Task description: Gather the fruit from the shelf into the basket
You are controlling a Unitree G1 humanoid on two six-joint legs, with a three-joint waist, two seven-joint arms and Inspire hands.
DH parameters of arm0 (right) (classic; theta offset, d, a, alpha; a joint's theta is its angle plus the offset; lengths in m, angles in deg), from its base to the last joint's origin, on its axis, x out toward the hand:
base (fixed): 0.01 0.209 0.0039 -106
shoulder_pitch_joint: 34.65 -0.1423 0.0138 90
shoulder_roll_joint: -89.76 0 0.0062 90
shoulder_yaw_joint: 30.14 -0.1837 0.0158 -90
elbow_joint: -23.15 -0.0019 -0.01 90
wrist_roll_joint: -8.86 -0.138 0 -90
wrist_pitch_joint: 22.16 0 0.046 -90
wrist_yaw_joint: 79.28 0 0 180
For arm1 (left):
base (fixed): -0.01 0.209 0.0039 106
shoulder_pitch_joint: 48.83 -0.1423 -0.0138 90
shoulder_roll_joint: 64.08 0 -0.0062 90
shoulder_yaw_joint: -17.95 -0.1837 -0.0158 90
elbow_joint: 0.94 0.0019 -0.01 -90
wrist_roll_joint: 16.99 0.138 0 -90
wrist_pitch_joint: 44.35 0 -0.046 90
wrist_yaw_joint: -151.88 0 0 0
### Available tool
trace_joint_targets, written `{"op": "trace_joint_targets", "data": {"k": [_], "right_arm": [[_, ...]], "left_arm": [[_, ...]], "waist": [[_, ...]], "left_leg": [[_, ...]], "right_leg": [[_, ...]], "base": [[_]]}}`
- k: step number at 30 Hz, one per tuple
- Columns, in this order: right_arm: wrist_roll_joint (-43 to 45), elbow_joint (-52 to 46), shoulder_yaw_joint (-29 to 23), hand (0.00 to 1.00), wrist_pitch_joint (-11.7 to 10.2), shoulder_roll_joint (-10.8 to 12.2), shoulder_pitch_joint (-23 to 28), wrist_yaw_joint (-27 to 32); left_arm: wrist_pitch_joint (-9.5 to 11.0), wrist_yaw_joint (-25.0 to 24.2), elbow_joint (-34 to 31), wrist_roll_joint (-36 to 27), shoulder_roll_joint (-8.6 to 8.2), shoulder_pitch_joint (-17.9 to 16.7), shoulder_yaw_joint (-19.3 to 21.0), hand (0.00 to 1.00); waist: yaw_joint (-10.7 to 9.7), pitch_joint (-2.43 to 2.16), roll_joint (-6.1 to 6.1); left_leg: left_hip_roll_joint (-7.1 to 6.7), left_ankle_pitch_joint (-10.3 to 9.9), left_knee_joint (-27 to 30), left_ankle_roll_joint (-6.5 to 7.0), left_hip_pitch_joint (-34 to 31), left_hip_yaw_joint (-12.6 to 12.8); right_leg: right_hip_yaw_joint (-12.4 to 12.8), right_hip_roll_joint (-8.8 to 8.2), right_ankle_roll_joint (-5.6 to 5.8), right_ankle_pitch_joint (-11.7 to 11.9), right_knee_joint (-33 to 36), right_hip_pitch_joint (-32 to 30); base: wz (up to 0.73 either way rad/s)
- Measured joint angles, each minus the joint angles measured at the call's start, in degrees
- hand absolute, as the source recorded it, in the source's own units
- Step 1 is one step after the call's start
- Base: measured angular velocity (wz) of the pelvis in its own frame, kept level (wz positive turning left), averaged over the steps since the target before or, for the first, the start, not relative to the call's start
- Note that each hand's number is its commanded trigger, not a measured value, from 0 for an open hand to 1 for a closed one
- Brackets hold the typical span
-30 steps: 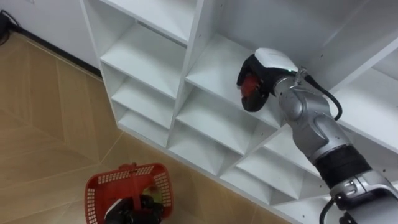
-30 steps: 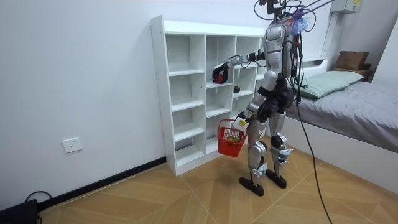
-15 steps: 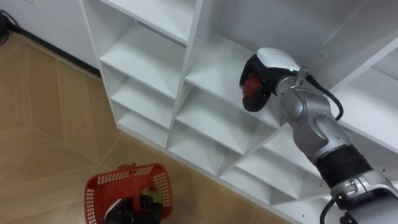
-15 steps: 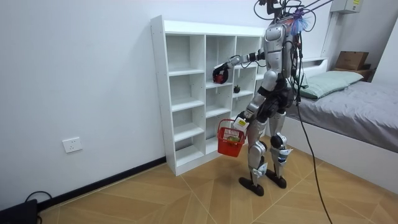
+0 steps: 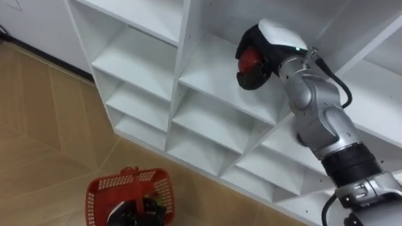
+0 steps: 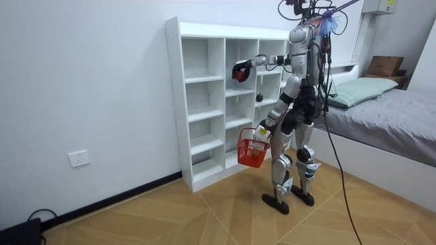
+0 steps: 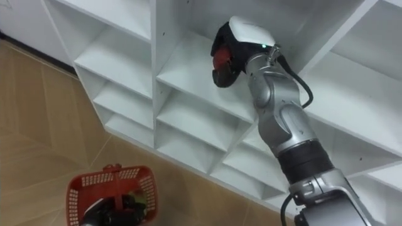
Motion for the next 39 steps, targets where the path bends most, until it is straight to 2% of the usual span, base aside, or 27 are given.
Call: {"op": "trace_joint_targets", "data": {"k": [3, 4, 5, 6, 7, 12, 14, 19, 22, 25, 28, 33, 39], "right_arm": [[-0.5, -4.2, 0.0, 1.0, -0.1, 0.0, 3.2, 0.0], [-1.0, -5.5, 0.0, 1.0, -0.1, 0.0, 4.3, 0.0], [-1.2, -6.4, 0.2, 1.0, -0.4, 0.1, 4.9, -0.1], [-1.7, -7.1, 0.2, 1.0, -0.8, 0.4, 5.3, -0.1], [-2.0, -8.2, 0.1, 1.0, -1.0, 0.8, 6.3, -0.1], [-4.6, -13.0, 0.2, 1.0, -1.9, 1.2, 11.1, 0.0], [-5.5, -14.1, 0.1, 1.0, -2.5, 2.4, 13.6, 0.0], [-10.4, -14.1, -0.1, 1.0, -3.5, 2.5, 15.8, 0.0], [-12.0, -13.9, -0.4, 1.0, -4.9, 2.6, 18.6, 0.0], [-13.8, -12.5, -0.4, 1.0, -4.8, 2.9, 22.3, -0.1], [-14.1, -9.8, -1.5, 1.0, -4.6, 3.9, 24.9, -0.2], [-15.9, -6.4, -1.9, 1.0, -4.0, 4.1, 25.3, -0.8], [-16.0, -5.7, -1.7, 1.0, -4.1, 4.7, 25.3, -1.3]], "left_arm": [[-0.6, 0.0, -0.3, -0.2, -1.45, 0.3, -0.6, 1.0], [-1.0, 0.0, -0.8, -0.3, -2.0, 0.3, -1.4, 1.0], [-1.0, 0.0, -0.8, -0.3, -2.52, 0.6, -2.1, 1.0], [-1.1, 0.0, -0.9, -0.4, -2.73, 0.8, -2.4, 1.0], [-1.1, 0.0, -0.9, -0.6, -3.34, 0.8, -2.6, 1.0], [-1.0, 0.2, -1.0, -1.1, -4.28, 1.3, -3.9, 1.0], [-1.0, 0.2, -1.5, -1.0, -4.56, 1.4, -3.8, 1.0], [-1.0, 0.3, -3.3, -1.0, -4.78, 1.5, -4.4, 1.0], [-1.0, 0.8, -4.9, -1.0, -4.8, 1.5, -5.6, 1.0], [-1.0, 0.9, -5.3, -1.0, -5.04, 1.8, -5.7, 1.0], [-1.1, 1.0, -6.0, -1.1, -4.97, 1.8, -5.5, 1.0], [-1.0, 0.7, -7.2, -1.1, -5.86, 2.2, -6.2, 1.0], [-1.0, -0.7, -8.1, -1.0, -5.62, 2.2, -9.0, 1.0]], "waist": [[-1.2, -0.15, 1.47], [-1.8, -0.32, 2.17], [-2.4, -0.31, 2.95], [-2.6, -0.36, 3.21], [-2.7, -0.61, 3.63], [-3.8, -0.69, 3.84], [-4.3, -0.69, 3.85], [-4.6, -0.69, 3.99], [-4.8, -0.67, 4.73], [-5.6, -0.65, 5.75], [-6.3, -0.67, 6.22], [-7.3, -0.84, 6.56], [-7.3, -0.87, 6.54]], "left_leg": [[0.25, -0.1, 0.3, 0.16, 0.7, 0.6], [0.31, -0.2, 0.4, 0.18, 1.0, 0.9], [0.32, -0.2, 0.4, 0.19, 1.3, 1.4], [0.32, -0.2, 0.3, 0.19, 1.5, 1.8], [0.38, -0.2, 0.2, 0.19, 1.8, 2.3], [0.42, -0.2, -0.2, 0.19, 3.8, 2.7], [0.48, -0.2, -0.2, 0.21, 4.1, 3.1], [0.46, -0.2, -0.5, 0.33, 4.3, 3.1], [0.4, -0.3, -0.3, 0.5, 4.3, 3.0], [0.36, -0.2, -0.4, 0.65, 4.4, 3.0], [0.36, -0.2, -0.6, 0.66, 4.3, 3.4], [0.41, -0.3, -0.7, 0.63, 4.3, 3.8], [0.35, -0.3, -0.6, 0.64, 4.0, 4.0]], "right_leg": [[0.6, 0.06, 0.05, 0.1, 0.1, 0.6], [1.0, 0.06, 0.05, 0.1, 0.4, 0.6], [1.5, 0.06, 0.04, 0.1, 0.9, 0.5], [1.8, 0.07, 0.04, 0.1, 1.0, 0.5], [2.1, 0.15, 0.0, 0.1, 1.1, 0.6], [3.0, 0.19, 0.0, 0.1, 1.0, 2.3], [3.6, 0.19, 0.0, 0.2, 1.2, 2.3], [3.6, 0.07, 0.12, 0.3, 1.2, 2.3], [3.6, -0.04, 0.24, 0.4, 1.0, 2.4], [3.6, -0.21, 0.32, 0.4, 1.0, 2.5], [3.7, -0.16, 0.33, 0.4, 1.0, 2.2], [4.2, -0.05, 0.33, 0.4, 1.0, 1.9], [4.5, -0.12, 0.39, 0.3, 0.8, 1.5]], "base": [[-0.14], [-0.12], [-0.18], [-0.23], [-0.16], [-0.06], [-0.1], [-0.02], [0.0], [0.0], [-0.07], [-0.05], [0.0]]}}
